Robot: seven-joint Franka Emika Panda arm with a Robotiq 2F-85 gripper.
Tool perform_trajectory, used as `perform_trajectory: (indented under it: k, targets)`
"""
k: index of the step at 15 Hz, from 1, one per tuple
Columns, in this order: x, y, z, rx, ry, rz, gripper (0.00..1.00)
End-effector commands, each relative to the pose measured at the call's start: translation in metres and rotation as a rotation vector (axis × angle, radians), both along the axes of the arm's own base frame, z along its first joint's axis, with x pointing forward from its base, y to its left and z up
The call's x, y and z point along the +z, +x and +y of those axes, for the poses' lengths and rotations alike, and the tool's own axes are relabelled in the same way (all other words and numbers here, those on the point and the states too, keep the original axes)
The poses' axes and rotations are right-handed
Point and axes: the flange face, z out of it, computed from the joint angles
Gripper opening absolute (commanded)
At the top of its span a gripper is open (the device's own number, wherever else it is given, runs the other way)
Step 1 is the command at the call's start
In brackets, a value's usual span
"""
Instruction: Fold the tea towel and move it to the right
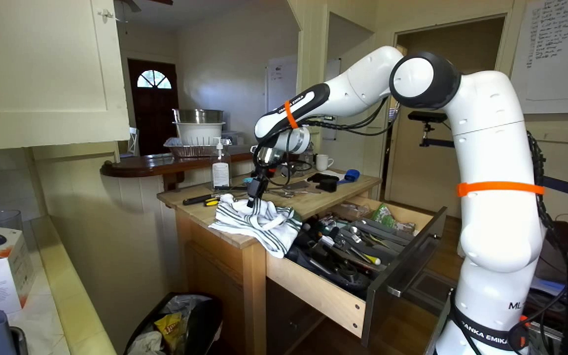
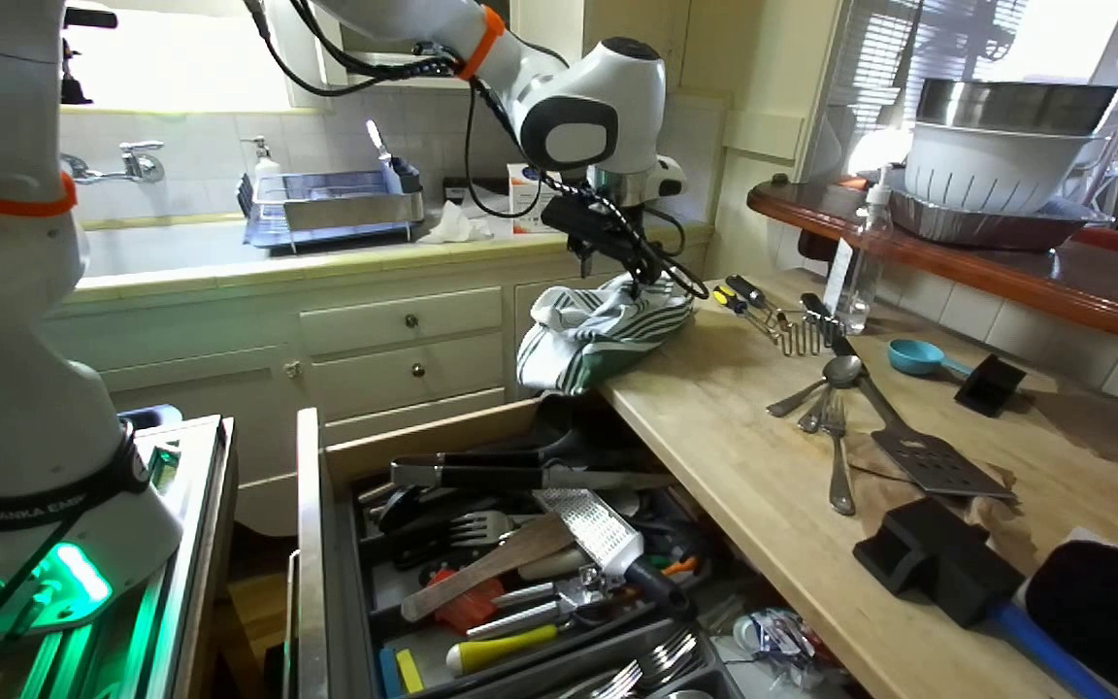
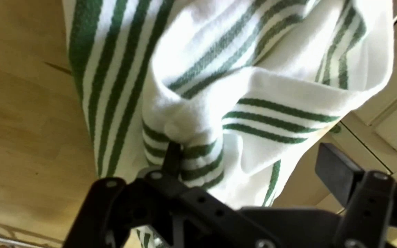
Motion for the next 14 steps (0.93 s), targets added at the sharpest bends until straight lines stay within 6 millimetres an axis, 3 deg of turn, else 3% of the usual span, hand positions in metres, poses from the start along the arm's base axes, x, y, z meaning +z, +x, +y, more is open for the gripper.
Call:
perform_trajectory:
  k: [1,8,11,14]
  targets:
    - [-0.024,-0.009,-0.006,0.039,-0.047,0.04,1.0]
    - [-0.077,-0.006,-0.008,0.148,-0.16,0.058,1.0]
    - [-0.083,0.0,-0.008,0.17,-0.212,0.024,1.0]
    - [-0.078,0.017,-0.025,0.106,-0.265,-0.052,1.0]
